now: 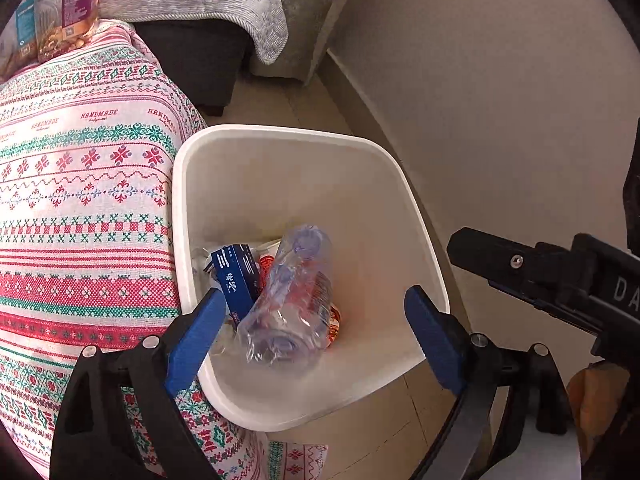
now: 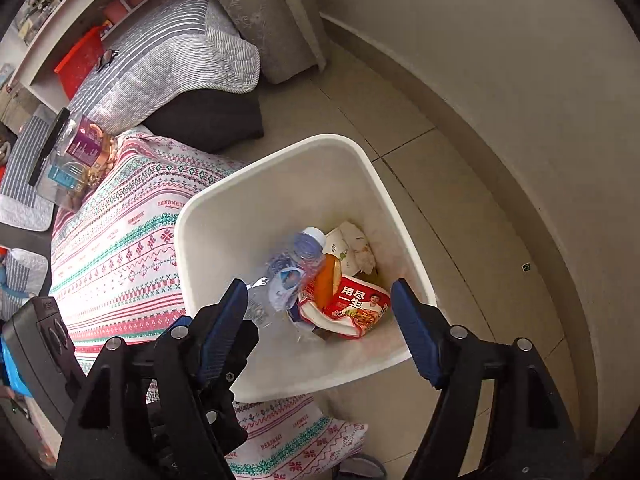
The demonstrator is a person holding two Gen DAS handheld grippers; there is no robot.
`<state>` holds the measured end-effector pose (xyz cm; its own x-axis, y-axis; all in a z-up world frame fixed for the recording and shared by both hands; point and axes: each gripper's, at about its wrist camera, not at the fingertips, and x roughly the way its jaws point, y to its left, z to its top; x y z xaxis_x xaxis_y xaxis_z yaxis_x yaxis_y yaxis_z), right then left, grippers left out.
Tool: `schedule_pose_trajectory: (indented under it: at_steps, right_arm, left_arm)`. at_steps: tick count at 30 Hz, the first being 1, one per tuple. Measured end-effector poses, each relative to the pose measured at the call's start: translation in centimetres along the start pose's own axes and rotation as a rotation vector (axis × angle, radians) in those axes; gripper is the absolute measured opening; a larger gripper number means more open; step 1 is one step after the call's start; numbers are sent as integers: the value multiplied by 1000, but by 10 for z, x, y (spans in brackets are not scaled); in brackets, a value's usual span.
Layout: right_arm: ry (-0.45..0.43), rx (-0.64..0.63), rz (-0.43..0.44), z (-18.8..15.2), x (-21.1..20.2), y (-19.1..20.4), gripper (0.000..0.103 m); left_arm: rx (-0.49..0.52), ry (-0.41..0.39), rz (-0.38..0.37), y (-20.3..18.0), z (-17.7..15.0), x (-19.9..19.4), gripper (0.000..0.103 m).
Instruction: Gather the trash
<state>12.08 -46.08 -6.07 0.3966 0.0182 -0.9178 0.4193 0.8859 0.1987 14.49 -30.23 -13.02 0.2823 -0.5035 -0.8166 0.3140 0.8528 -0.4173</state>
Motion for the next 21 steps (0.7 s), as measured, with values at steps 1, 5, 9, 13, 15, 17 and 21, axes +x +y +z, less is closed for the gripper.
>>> schedule_pose_trajectory:
  at_steps: [1, 5, 9, 13, 15, 17, 21]
  right_arm:
    - [-8, 6, 24, -1, -4, -1, 70]
    - [-53, -35, 47, -7, -21, 9, 71]
    - [-102, -78, 69, -12, -36, 24, 71]
    - [-159, -140, 96, -25, -55, 46, 73]
    - [-183, -161, 108, -35, -64, 57, 74]
    - [-221, -162, 131, -48, -79, 64, 74]
    - [-311, -144, 164, -96, -109, 72, 80]
  left_arm:
    - [-1, -5, -29, 5, -3, -4, 88]
    - [23, -24, 11, 18, -7, -25, 88]
    - [5, -52, 42, 32, -9, -59, 88]
    - [29, -96, 102, 40, -18, -100, 88]
    - [33, -113, 139, 42, -25, -122, 88]
    - [35, -130, 184, 50, -38, -142, 89]
    - [21, -145, 272, 77, -60, -173, 92]
